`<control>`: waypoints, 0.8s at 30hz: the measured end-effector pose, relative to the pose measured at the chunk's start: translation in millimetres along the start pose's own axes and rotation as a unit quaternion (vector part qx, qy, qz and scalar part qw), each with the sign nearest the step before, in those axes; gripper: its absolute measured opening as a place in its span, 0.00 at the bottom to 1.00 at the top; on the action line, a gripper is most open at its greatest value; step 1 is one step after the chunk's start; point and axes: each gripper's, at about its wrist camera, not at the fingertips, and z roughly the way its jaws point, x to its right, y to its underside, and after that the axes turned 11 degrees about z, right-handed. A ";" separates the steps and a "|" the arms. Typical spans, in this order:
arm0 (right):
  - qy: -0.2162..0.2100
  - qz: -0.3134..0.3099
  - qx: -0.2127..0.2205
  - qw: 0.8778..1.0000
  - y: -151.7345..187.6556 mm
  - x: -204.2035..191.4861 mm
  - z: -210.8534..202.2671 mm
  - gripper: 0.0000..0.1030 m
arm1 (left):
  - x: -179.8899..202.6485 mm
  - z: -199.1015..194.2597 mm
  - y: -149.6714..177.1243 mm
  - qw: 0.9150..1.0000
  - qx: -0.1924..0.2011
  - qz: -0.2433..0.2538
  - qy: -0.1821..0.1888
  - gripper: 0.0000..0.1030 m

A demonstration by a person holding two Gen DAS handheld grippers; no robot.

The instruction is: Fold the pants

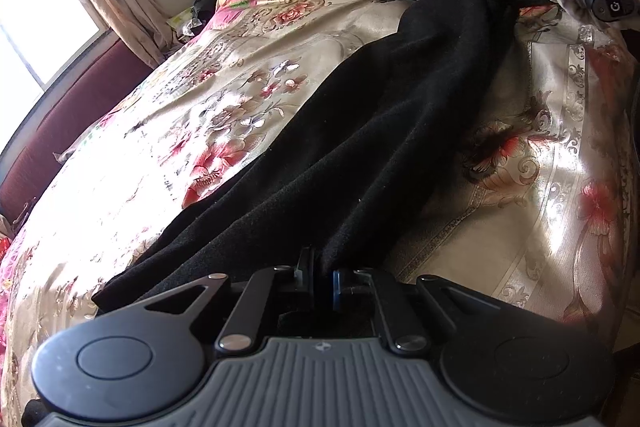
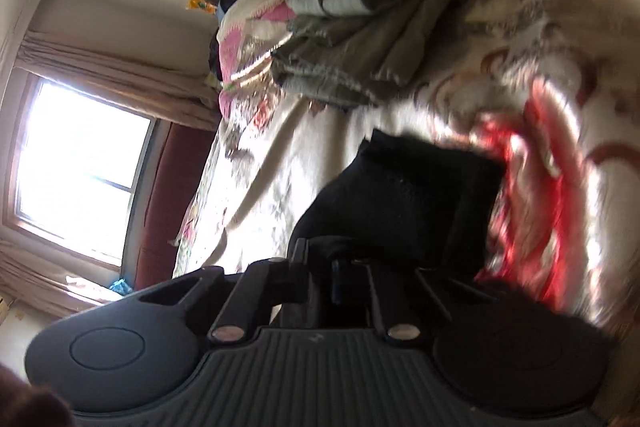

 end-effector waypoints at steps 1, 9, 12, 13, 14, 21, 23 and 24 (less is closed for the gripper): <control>0.006 -0.010 0.014 1.000 -2.8 -0.1 -3.6 0.09 | 0.4 0.4 0.0 1.000 -0.001 0.000 0.000 0.23; 0.080 -0.097 0.042 0.991 -14.3 0.0 -11.9 0.09 | 6.1 2.1 -2.7 1.000 -0.006 0.018 -0.008 0.23; 0.071 -0.117 0.052 0.989 -13.9 -1.6 -29.1 0.09 | 5.0 0.7 -1.8 1.000 -0.003 0.015 -0.008 0.24; 0.067 -0.122 0.048 0.989 -15.7 -1.8 -30.0 0.09 | 5.9 1.8 -0.9 1.000 -0.002 0.016 -0.009 0.24; 0.068 -0.120 0.045 0.989 -18.3 -0.4 -29.3 0.09 | 7.0 2.7 -0.5 1.000 -0.001 0.018 -0.010 0.24; 0.072 -0.130 0.006 0.989 -17.1 -10.8 1.7 0.24 | 4.2 0.9 -0.2 1.000 0.003 0.010 -0.028 0.29; 0.071 -0.103 -0.005 0.992 -17.9 -10.7 -1.1 0.04 | 4.5 2.7 -0.8 0.998 -0.004 0.021 -0.053 0.29; 0.058 -0.094 -0.002 0.994 -17.5 -9.7 -10.2 0.04 | 3.3 2.3 -0.4 0.997 -0.006 0.024 -0.067 0.28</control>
